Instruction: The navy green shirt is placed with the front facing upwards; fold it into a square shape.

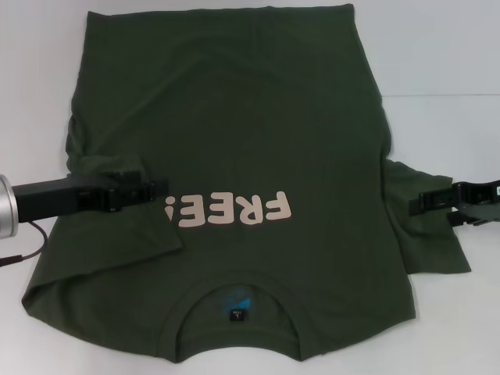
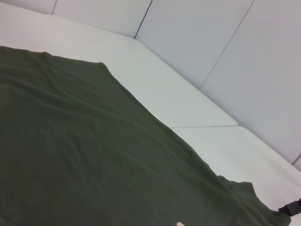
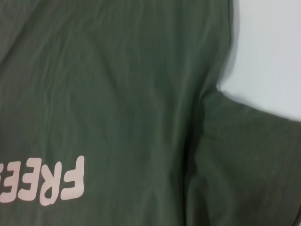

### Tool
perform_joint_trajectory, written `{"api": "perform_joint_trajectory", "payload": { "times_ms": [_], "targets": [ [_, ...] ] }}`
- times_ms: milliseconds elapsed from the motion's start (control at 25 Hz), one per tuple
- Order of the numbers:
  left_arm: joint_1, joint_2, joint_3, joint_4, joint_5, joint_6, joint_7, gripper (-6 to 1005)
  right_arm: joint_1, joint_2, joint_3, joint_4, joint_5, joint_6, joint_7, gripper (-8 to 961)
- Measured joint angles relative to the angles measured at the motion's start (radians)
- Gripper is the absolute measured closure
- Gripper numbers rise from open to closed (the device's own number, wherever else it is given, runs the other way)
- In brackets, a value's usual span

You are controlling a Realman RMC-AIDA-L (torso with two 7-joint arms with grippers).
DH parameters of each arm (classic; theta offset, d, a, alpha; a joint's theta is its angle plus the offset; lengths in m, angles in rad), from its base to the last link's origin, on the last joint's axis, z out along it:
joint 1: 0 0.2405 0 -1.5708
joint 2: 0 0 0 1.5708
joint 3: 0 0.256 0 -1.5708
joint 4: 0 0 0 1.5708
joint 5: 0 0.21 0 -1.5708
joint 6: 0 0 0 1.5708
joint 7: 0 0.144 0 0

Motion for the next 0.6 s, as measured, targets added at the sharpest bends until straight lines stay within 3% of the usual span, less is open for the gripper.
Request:
{"api": "perform_joint_trajectory", "payload": {
  "times_ms": [600],
  "targets": [
    [0.004,0.001,-0.003,-0.009,-0.014,-0.001,-0.001,307,-0.024,-0.007,0.011,-0.001,-0.016,-0.018,0.01,105]
  ]
}}
